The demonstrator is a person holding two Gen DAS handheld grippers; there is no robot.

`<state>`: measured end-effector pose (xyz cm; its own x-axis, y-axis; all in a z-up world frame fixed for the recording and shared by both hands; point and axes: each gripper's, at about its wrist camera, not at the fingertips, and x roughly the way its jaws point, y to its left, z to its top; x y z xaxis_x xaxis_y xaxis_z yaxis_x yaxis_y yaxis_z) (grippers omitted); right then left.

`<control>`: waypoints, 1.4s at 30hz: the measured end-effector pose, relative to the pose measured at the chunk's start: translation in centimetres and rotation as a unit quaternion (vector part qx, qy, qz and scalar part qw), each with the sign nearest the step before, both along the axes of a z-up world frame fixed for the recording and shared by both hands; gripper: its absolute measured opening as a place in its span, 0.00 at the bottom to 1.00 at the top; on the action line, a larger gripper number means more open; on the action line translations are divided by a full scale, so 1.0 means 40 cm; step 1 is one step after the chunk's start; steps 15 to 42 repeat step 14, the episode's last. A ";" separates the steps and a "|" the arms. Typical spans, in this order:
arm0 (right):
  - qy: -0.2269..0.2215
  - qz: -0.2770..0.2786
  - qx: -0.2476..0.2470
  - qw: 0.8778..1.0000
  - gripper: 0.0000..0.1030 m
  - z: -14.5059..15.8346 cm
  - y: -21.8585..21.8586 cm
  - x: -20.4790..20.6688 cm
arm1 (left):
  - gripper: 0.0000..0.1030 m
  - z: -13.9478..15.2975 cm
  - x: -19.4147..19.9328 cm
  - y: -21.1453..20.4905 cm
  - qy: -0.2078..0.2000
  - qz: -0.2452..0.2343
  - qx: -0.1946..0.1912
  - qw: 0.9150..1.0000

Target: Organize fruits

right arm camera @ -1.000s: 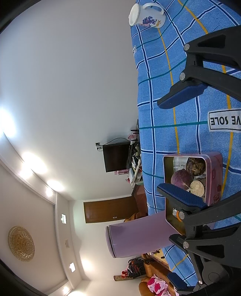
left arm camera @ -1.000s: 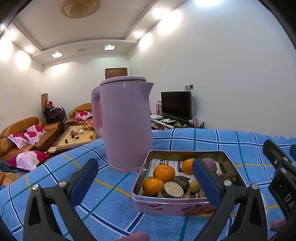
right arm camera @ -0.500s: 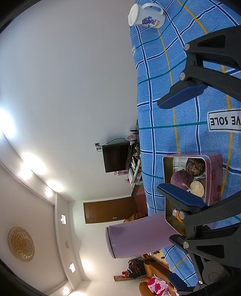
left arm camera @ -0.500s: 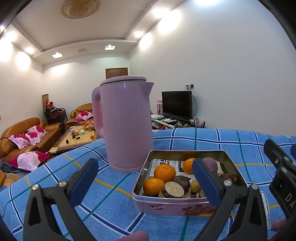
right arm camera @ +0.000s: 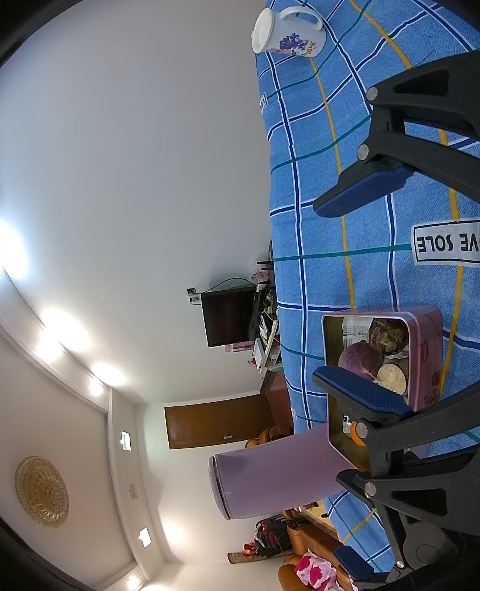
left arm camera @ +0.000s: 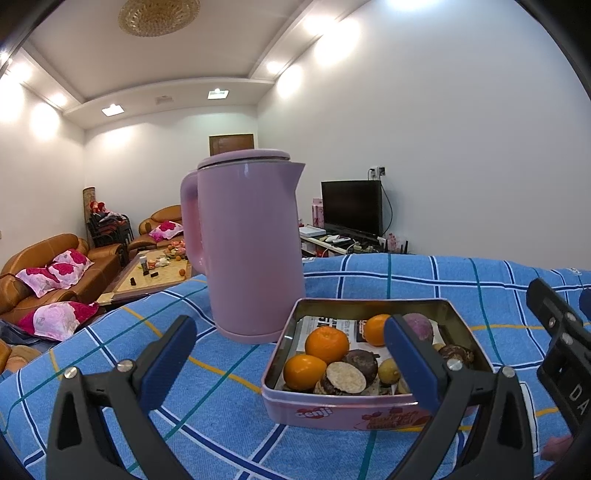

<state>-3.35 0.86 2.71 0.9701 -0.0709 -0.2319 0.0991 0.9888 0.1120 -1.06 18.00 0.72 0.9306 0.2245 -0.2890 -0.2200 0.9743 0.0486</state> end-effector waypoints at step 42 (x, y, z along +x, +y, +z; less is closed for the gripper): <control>0.011 -0.007 0.007 1.000 0.82 -0.003 -0.003 0.007 | 1.00 0.002 0.005 0.007 0.007 0.001 -0.003 1.000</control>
